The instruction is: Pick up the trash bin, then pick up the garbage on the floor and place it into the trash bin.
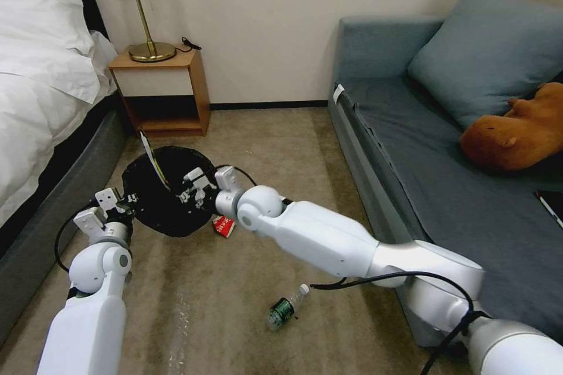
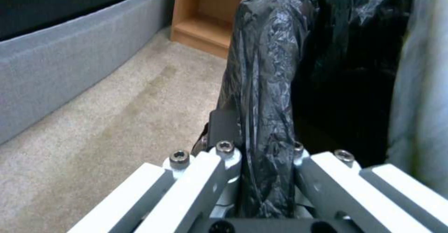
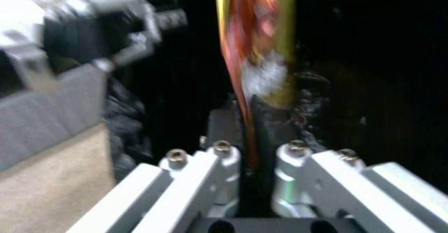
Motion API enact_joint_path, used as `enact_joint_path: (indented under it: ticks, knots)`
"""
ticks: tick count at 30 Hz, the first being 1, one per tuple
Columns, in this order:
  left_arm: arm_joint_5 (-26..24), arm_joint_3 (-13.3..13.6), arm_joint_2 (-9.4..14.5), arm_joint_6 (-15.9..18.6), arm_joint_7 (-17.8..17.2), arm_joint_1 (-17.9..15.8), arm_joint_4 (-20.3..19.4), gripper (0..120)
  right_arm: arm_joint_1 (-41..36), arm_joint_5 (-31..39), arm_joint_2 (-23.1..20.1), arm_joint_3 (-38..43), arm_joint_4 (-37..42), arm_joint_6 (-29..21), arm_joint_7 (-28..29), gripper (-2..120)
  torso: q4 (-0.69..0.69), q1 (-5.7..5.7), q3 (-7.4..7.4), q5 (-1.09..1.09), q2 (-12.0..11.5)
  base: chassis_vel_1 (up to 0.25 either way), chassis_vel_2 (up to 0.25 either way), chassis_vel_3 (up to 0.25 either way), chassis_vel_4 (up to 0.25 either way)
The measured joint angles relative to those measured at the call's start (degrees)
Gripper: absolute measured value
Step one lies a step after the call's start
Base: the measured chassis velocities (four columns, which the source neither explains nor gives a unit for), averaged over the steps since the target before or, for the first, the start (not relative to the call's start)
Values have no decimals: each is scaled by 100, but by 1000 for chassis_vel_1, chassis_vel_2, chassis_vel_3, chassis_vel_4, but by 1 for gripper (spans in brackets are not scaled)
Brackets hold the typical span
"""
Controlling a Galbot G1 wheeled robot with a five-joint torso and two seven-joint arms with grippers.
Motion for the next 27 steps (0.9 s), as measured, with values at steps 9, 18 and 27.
enact_joint_path:
  ticks: [9, 18, 27]
  knots:
    - [105, -7, 57, 27, -20, -63, -19, 3, -40, -223, -118, 189, -48, 23, 307, 42, -2, 0, 0, 1, 0, 0, 0, 0, 0]
    - [312, -168, 451, -52, -42, -219, 400, 3, -29, 50, -696, 497, 474, -694, 1537, 79, -1, 0, 0, 2, 0, 0, 0, 0, 0]
    - [210, -189, 920, -85, -69, -308, 706, 3, -249, 1260, -1375, 477, 1001, -1997, 3296, 99, -1, 0, 0, 2, 0, 0, 0, 0, 0]
